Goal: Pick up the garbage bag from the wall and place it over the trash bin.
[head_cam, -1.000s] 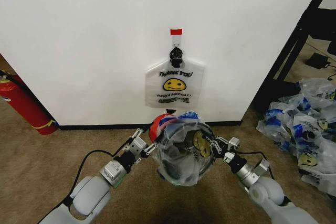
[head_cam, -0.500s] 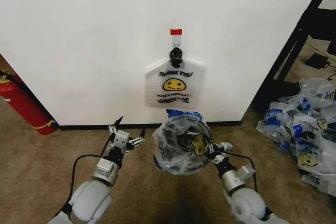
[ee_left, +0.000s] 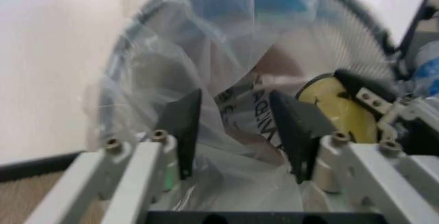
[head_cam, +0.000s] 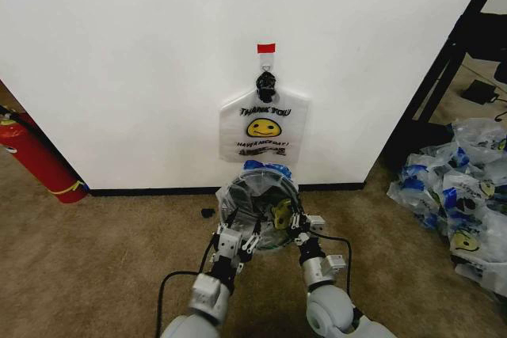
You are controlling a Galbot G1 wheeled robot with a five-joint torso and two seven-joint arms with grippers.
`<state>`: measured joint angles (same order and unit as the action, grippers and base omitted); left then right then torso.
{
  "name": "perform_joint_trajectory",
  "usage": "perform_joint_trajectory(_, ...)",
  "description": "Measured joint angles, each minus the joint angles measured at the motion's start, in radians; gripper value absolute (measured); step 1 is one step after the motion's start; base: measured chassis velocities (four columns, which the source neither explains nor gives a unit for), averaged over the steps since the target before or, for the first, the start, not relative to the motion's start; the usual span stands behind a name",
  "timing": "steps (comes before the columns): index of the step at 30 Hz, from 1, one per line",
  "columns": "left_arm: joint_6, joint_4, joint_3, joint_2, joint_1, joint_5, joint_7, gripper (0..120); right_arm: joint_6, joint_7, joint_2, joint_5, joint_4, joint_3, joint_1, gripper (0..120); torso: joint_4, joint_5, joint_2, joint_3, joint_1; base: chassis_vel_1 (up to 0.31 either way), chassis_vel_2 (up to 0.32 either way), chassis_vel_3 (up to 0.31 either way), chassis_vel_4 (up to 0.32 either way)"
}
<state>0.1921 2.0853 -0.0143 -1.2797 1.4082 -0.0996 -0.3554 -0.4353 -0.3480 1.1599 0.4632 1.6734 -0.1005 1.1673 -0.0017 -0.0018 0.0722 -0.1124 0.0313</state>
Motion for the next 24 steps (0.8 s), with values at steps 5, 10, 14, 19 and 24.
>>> perform_joint_trajectory(5,0.076,-0.014,0.025,0.0,-0.034,-0.048,-0.049,23,-0.035,0.058,0.004,-0.043,-0.041,0.004,-0.019,0,0.0001,0.0,0.0,0.0,0.0,0.0,0.0,0.0,0.0)
perform_joint_trajectory(10,0.17,-0.051,0.051,0.007,-0.086,-0.108,-0.115,2,-0.092,0.107,0.017,-0.104,-0.097,0.012,-0.054,0,0.0002,0.0001,0.0,0.0,0.0,0.0,0.0,0.0,0.0)
perform_joint_trajectory(14,0.211,-0.075,0.062,-0.012,-0.122,-0.152,-0.151,0,-0.11,0.12,0.025,-0.135,-0.121,0.017,-0.066,0,0.0002,0.0001,0.0,0.0,0.0,0.0,0.0,0.0,0.0)
perform_joint_trajectory(19,0.244,-0.113,0.081,-0.047,-0.176,-0.211,-0.199,0,-0.116,0.123,0.038,-0.164,-0.14,0.014,-0.076,0,0.0001,0.0,0.0,0.0,0.0,0.0,0.0,0.0,0.0)
perform_joint_trajectory(24,0.257,-0.134,0.096,-0.063,-0.209,-0.254,-0.233,0,-0.114,0.121,0.048,-0.155,-0.142,-0.003,-0.079,0,0.0002,0.0001,0.0,0.0,0.0,0.0,0.0,0.0,0.0)
